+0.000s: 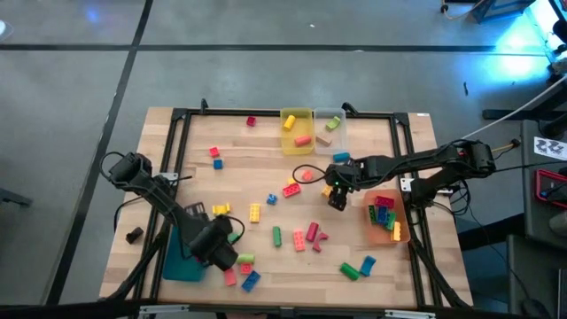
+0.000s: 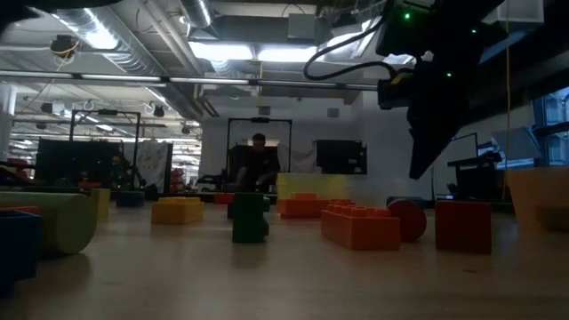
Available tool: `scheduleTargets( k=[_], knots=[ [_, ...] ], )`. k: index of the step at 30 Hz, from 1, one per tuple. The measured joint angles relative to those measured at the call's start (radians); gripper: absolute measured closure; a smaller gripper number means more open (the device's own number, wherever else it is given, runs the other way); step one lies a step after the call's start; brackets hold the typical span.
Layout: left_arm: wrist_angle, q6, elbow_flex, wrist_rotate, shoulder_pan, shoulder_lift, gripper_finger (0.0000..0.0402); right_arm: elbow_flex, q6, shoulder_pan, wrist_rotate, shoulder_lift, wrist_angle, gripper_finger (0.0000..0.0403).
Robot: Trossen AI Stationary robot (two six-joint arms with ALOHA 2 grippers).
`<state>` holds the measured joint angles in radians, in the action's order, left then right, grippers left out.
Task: Sort blocks by size
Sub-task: Put the yellow square game piece into the blue bin
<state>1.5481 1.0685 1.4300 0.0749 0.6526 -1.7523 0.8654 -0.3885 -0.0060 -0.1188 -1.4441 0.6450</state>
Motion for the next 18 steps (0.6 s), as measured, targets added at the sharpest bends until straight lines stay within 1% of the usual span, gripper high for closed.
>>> scheduleTargets(
  k=[3,6,8,11,15,18],
  knots=[
    [-0.050,-0.030,0.000,0.128,-0.011,0.000,0.0192,-0.005,-0.025,0.000,-0.001,0.000,-0.012,0.0084],
    [-0.126,-0.115,0.000,0.189,-0.040,0.000,0.0192,-0.039,-0.027,0.000,0.000,0.000,-0.062,0.0084],
    [-0.189,-0.205,0.000,0.215,-0.072,0.000,0.0192,-0.065,-0.028,0.000,0.000,0.000,-0.102,0.0084],
    [-0.274,-0.367,0.000,0.225,-0.134,0.000,0.0192,-0.096,-0.029,0.000,-0.006,0.000,-0.138,0.0084],
    [-0.293,-0.555,0.000,0.260,-0.230,0.000,0.0192,-0.109,-0.026,-0.001,-0.044,0.000,-0.174,0.0084],
    [-0.301,-0.677,-0.001,0.286,-0.311,0.006,0.0192,-0.117,-0.026,-0.001,-0.047,0.000,-0.203,0.0084]
  ],
)
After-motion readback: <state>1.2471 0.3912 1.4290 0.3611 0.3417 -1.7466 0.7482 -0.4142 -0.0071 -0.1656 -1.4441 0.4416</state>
